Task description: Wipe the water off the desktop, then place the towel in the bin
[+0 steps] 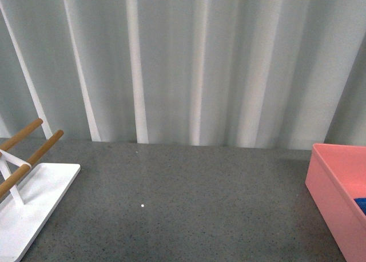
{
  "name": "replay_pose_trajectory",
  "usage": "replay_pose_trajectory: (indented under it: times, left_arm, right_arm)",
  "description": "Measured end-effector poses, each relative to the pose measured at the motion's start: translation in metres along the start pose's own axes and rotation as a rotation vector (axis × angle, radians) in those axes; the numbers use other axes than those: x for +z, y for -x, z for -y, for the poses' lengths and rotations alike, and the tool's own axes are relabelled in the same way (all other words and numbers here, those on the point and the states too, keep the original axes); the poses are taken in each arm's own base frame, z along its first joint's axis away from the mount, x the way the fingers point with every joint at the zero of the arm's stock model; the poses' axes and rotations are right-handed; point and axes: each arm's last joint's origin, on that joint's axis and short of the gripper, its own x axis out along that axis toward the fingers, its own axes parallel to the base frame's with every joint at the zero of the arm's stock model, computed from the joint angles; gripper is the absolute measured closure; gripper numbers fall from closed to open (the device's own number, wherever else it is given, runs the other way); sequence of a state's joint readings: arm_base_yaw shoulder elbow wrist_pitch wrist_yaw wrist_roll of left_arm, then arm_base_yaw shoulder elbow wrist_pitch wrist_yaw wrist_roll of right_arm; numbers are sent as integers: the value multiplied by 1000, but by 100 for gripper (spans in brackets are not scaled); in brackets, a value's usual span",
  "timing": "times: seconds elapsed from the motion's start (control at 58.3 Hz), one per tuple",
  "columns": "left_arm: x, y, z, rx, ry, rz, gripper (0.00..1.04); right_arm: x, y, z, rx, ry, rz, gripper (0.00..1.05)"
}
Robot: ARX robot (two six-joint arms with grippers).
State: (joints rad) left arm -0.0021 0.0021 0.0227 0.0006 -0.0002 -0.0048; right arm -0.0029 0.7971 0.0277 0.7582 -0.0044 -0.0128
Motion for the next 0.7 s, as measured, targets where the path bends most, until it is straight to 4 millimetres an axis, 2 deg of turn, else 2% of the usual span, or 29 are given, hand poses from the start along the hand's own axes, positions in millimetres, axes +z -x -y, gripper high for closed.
replay_pose_trajectory:
  times: [0.704]
  left_arm:
    - [0,0,0,0,0,1,7]
  right_arm:
    - [10,30,0,-1,-2,36,101]
